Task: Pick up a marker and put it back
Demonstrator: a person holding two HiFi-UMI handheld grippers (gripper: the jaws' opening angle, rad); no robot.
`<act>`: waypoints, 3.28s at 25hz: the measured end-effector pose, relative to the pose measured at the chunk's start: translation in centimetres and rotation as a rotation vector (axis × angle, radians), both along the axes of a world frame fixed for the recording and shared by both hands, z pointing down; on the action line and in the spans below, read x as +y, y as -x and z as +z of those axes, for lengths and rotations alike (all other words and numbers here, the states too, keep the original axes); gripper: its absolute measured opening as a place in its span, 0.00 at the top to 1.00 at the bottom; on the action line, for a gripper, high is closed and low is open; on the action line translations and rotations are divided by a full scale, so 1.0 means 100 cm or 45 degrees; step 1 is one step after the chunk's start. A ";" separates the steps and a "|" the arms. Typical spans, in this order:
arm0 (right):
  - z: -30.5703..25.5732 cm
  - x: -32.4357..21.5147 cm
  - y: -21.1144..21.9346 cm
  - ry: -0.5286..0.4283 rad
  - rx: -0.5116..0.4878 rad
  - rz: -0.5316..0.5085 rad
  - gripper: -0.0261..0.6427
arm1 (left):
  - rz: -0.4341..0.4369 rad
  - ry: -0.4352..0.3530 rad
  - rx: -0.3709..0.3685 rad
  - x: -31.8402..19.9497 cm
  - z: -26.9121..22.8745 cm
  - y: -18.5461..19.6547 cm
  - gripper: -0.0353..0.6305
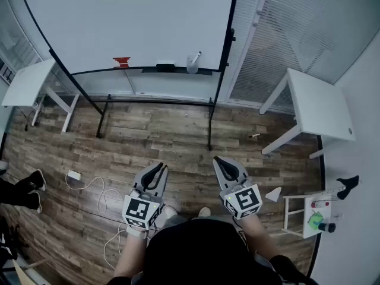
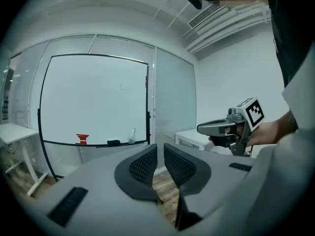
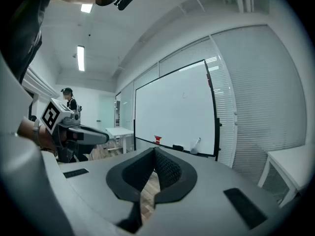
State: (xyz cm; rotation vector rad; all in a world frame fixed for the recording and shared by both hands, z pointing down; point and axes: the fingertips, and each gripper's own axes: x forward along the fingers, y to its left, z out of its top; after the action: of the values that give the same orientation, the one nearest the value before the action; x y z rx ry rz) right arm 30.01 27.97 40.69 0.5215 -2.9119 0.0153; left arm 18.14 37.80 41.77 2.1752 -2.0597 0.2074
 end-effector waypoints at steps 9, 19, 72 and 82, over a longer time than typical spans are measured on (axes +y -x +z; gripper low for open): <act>0.006 0.031 0.058 0.000 0.037 -0.042 0.92 | -0.021 0.001 0.025 0.035 0.005 0.051 0.86; 0.019 0.048 0.142 0.009 0.051 -0.057 0.78 | -0.127 -0.022 0.018 0.077 0.016 0.143 0.85; 0.143 -0.526 0.326 0.390 0.044 0.733 0.74 | 0.570 0.273 -0.012 -0.461 0.081 0.351 0.87; 0.164 -0.547 0.339 0.408 0.055 0.860 0.75 | 0.752 0.312 -0.026 -0.495 0.099 0.369 0.87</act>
State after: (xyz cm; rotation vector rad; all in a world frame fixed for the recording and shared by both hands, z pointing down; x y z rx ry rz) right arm -3.85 -26.77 57.10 1.3716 -2.4726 0.5359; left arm -18.72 -11.67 51.69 2.5496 -1.2587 0.5102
